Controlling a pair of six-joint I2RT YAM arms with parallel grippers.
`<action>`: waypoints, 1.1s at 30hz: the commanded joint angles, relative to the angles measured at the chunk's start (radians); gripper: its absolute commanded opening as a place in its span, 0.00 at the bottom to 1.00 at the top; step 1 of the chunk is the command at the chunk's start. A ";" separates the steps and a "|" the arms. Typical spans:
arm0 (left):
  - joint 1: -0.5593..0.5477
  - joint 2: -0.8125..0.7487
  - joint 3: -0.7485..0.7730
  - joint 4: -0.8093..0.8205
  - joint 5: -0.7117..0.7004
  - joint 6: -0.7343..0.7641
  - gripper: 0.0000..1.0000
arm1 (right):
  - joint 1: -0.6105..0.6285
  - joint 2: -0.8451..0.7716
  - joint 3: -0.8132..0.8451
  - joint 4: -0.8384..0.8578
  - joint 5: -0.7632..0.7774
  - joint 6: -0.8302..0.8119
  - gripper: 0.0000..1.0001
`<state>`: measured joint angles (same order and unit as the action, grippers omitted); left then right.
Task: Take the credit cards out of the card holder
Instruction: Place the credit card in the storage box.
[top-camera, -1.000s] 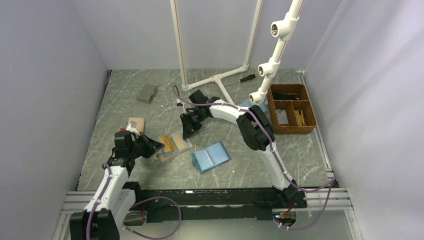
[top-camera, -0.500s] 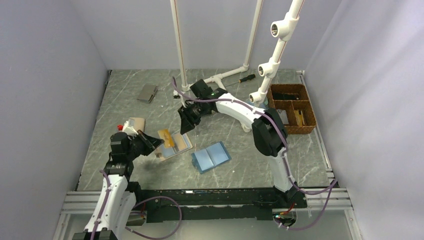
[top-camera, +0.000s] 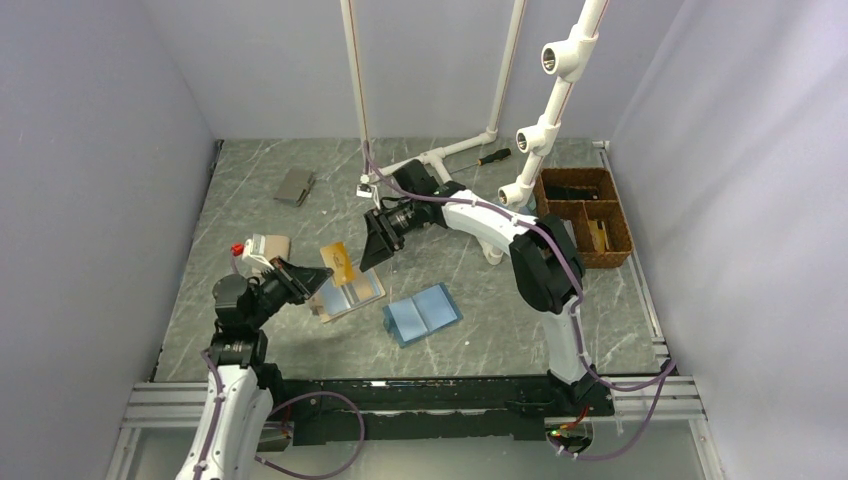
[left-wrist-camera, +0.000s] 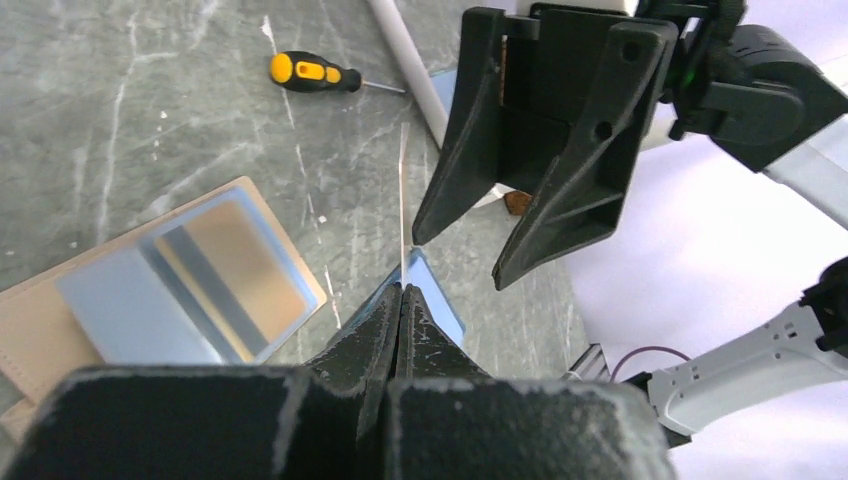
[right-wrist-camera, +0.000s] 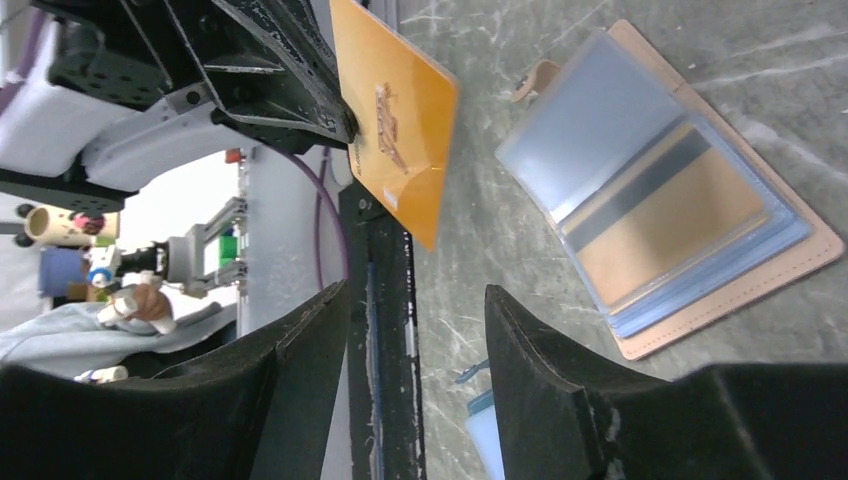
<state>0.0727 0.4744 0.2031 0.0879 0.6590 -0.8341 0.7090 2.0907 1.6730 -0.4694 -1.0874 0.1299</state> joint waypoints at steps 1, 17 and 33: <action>0.000 0.006 -0.030 0.186 0.071 -0.067 0.00 | -0.011 -0.039 -0.044 0.185 -0.125 0.151 0.56; 0.001 0.108 -0.082 0.500 0.161 -0.203 0.00 | -0.005 -0.031 -0.184 0.638 -0.230 0.564 0.52; -0.002 0.155 -0.102 0.572 0.175 -0.236 0.00 | -0.002 -0.018 -0.297 1.151 -0.221 0.973 0.30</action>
<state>0.0723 0.6197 0.1150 0.5880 0.8108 -1.0573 0.7029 2.0907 1.3804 0.5594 -1.2957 1.0447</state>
